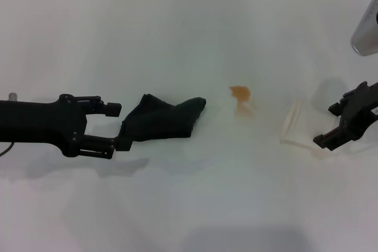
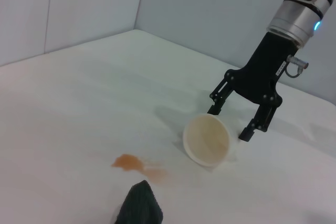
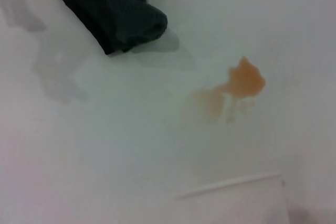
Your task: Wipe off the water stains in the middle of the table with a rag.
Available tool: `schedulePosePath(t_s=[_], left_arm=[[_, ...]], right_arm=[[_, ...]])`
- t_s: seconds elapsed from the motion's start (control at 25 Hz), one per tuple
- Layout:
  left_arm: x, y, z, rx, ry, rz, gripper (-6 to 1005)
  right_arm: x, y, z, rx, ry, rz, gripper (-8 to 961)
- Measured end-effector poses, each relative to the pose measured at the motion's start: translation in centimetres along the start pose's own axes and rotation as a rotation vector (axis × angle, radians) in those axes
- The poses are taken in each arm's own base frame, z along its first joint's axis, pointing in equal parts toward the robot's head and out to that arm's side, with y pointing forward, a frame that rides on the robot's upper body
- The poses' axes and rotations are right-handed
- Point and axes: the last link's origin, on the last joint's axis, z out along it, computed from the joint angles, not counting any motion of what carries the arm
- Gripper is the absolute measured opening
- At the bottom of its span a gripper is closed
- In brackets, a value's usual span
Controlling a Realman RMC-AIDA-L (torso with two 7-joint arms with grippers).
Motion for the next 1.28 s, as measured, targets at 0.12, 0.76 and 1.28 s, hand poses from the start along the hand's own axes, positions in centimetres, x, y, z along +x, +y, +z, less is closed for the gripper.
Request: schedulePosePath(t_s=[0.12,0.76,1.28], left_arm=[[0.0,0.0,0.0,0.000,0.000,0.000,852],[0.0,0.0,0.0,0.001,0.000,0.000,852],[0.0,-0.1,-0.2,0.010,0.009,0.015,851]], right_arm=[[0.0,0.0,0.0,0.000,0.000,0.001,779],[-0.3,-0.2,-0.3,0.016,-0.009,-0.006,678],[-0.4,-1.6,-1.3,0.071,-0.098,0.042,657]])
